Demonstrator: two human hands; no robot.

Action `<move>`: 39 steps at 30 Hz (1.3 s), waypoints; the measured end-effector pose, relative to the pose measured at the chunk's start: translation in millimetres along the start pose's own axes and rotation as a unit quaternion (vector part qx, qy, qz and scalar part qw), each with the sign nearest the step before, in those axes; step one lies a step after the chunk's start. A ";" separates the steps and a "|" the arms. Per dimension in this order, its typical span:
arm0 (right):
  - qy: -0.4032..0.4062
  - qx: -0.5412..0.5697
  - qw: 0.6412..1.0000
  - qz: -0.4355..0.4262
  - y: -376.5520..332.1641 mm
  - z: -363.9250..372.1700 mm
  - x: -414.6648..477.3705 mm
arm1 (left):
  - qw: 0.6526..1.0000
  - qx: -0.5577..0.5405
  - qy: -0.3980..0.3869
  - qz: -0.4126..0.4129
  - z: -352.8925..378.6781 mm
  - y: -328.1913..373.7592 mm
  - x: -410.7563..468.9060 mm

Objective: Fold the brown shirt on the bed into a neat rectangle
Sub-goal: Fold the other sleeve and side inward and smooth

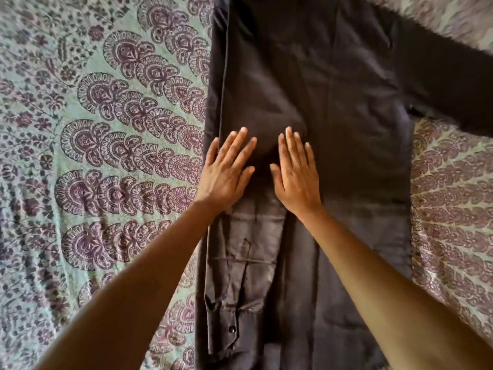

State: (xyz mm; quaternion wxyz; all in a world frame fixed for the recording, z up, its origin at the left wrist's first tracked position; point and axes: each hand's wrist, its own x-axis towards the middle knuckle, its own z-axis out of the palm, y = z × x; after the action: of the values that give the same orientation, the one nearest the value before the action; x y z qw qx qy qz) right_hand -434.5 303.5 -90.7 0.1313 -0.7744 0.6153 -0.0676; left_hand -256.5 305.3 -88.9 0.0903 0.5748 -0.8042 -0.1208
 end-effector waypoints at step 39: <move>-0.036 -0.024 0.999 -0.001 -7.2 20.8 116.7 | 0.999 0.031 -0.028 -0.004 -7.2 -90.5 211.3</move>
State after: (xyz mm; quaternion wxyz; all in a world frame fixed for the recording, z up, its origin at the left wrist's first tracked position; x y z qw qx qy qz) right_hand -394.9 194.2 -115.1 0.1347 -0.7801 0.6105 -0.0256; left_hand -241.0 76.6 -107.6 0.0496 0.5773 -0.8072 -0.1122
